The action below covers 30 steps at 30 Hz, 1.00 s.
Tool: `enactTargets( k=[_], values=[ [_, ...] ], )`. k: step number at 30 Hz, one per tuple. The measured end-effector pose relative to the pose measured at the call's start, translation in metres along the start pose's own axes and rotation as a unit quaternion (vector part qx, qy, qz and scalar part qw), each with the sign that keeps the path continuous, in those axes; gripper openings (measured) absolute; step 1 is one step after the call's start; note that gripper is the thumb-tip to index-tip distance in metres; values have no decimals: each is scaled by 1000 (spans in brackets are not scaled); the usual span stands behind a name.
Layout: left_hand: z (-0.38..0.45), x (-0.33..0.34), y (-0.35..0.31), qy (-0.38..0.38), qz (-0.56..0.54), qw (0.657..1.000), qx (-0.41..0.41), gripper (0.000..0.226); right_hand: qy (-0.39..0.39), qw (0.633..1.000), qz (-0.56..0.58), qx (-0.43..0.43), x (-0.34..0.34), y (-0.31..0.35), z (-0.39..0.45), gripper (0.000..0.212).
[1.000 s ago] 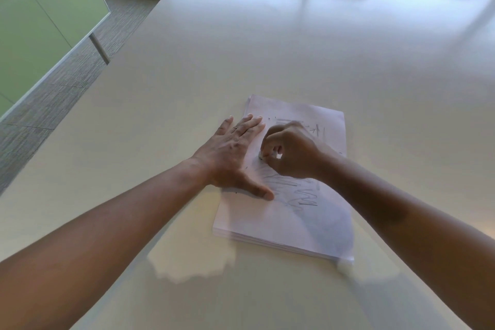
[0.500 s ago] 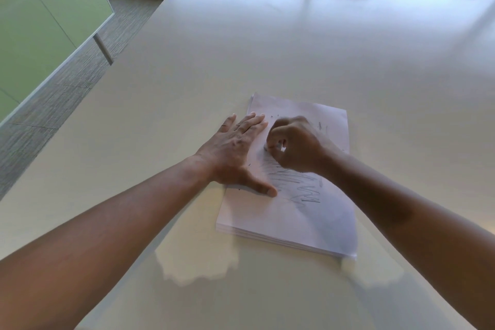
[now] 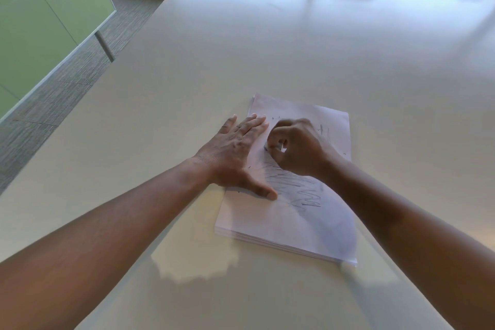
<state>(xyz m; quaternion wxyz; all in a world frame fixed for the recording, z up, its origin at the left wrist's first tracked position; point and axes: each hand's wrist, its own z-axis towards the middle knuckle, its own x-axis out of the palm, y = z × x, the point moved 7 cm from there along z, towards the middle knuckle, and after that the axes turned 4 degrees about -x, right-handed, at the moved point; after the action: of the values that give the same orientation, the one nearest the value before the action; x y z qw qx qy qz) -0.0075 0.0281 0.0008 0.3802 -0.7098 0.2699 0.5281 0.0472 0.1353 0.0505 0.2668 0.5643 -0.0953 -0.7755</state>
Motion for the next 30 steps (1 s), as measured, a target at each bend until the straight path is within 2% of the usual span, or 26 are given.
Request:
enactTargets(
  k=[2,6,8,14,20,26,28,30],
  values=[
    [0,0,0,-1,-1,1000,1,164,-2,1000,-4,-12,0,4,0,13],
    [0,0,1,1,-2,1000,-1,163,69,995,9,-76,11,29,-10,13],
    [0,1,1,2,-2,1000,-1,161,83,993,15,-81,12,29,-9,12],
    [-1,-1,0,3,-2,1000,3,163,4,1000,3,-31,1,3,3,11],
    [1,1,1,7,-9,1000,4,164,83,994,34,-67,18,31,-13,11],
    [0,2,0,7,-2,1000,9,163,4,1000,14,-28,1,3,6,11],
    [0,1,0,8,0,1000,10,161,25,998,24,-44,4,13,1,12],
    [0,1,1,9,-5,1000,9,160,78,994,39,-69,13,29,-6,11]
  ],
)
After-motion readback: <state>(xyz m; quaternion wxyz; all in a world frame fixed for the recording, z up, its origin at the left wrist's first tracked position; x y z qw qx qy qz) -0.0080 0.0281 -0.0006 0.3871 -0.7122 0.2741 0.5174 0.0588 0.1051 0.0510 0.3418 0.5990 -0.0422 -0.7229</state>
